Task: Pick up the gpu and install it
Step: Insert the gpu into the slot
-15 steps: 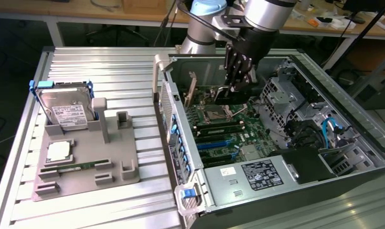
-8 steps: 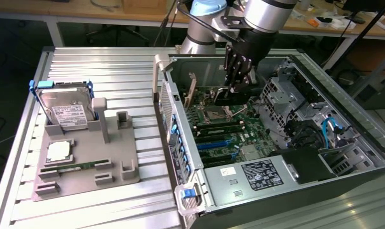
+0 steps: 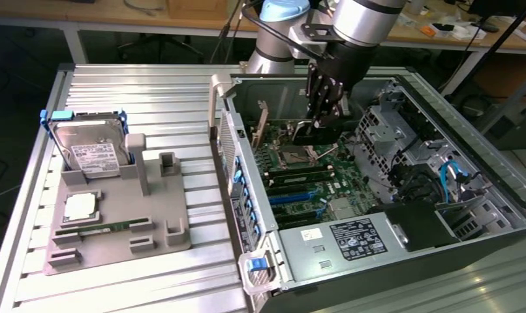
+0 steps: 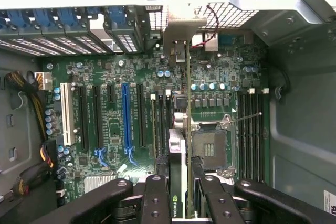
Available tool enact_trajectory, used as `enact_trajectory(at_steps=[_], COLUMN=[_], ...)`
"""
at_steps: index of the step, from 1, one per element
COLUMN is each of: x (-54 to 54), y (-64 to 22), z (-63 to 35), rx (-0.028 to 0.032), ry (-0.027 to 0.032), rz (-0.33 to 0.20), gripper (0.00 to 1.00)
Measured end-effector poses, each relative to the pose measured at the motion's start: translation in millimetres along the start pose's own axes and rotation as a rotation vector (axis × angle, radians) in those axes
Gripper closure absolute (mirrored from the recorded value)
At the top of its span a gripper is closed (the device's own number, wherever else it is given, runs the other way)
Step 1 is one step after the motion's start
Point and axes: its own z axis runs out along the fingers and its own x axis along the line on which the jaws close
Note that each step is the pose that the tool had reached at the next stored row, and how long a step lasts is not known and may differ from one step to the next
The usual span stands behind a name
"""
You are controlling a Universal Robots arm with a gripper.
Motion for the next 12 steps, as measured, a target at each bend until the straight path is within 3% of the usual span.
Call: enact_trajectory(at_steps=[6,8,12], x=[0.0,0.0,0.0], y=[0.0,0.0,0.0], z=[0.1,0.1,0.1], rx=[0.0002,0.0005,0.0006], ry=[0.0025,0.0095,0.0117], rz=[0.0,0.0,0.0], gripper=[0.73,0.73,0.73])
